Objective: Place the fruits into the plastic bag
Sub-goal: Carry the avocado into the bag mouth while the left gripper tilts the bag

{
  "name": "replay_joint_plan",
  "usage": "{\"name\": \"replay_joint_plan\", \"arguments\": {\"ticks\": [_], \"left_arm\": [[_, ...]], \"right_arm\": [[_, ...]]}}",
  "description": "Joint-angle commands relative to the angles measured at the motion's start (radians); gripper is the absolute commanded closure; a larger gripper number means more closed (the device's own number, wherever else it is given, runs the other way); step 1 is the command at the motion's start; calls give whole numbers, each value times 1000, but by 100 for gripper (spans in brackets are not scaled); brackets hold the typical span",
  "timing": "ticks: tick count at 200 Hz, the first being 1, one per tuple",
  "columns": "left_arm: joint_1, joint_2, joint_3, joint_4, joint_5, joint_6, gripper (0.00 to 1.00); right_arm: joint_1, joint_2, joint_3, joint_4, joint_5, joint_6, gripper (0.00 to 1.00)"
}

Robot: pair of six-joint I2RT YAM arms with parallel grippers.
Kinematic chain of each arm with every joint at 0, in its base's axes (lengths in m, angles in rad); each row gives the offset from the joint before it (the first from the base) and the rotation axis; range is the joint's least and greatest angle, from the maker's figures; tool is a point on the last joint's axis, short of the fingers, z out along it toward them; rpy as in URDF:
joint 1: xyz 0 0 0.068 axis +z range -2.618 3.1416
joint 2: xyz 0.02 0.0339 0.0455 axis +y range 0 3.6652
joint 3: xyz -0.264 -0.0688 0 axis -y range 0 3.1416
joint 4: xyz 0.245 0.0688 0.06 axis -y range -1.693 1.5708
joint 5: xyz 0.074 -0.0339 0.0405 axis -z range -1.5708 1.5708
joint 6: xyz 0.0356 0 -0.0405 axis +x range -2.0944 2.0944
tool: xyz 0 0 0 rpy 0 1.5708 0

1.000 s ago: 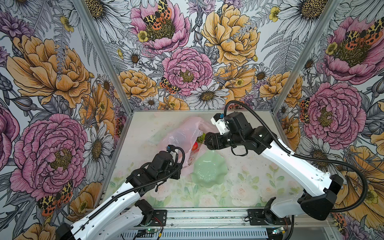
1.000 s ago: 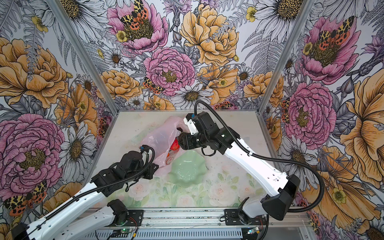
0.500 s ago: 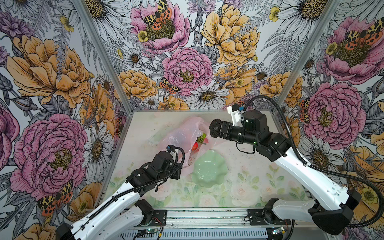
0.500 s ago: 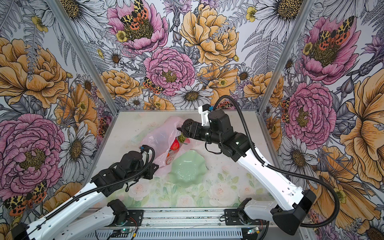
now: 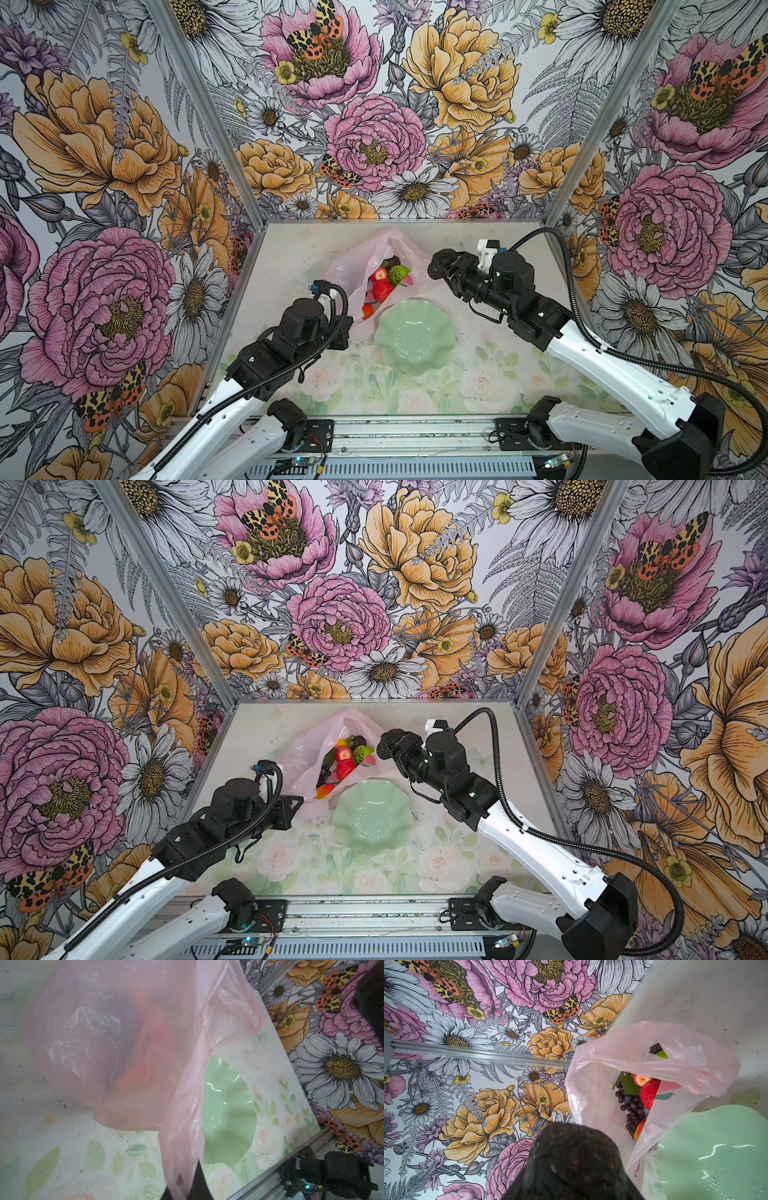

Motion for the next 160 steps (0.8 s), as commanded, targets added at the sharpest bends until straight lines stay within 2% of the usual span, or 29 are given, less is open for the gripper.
{"name": "replay_joint_plan", "arguments": {"ticks": [1,65,160], "left_arm": [[21,-15,62,-23,-19,-8,100],[24,-7,92,-25,-8,-8,100],[23,14,107,-24,-15,-14,100]], "right_arm": [[23,27,-14,98,12,72,59],[72,200,4,240,-47,134,59],[111,439,150,296,-156,149,59]]}}
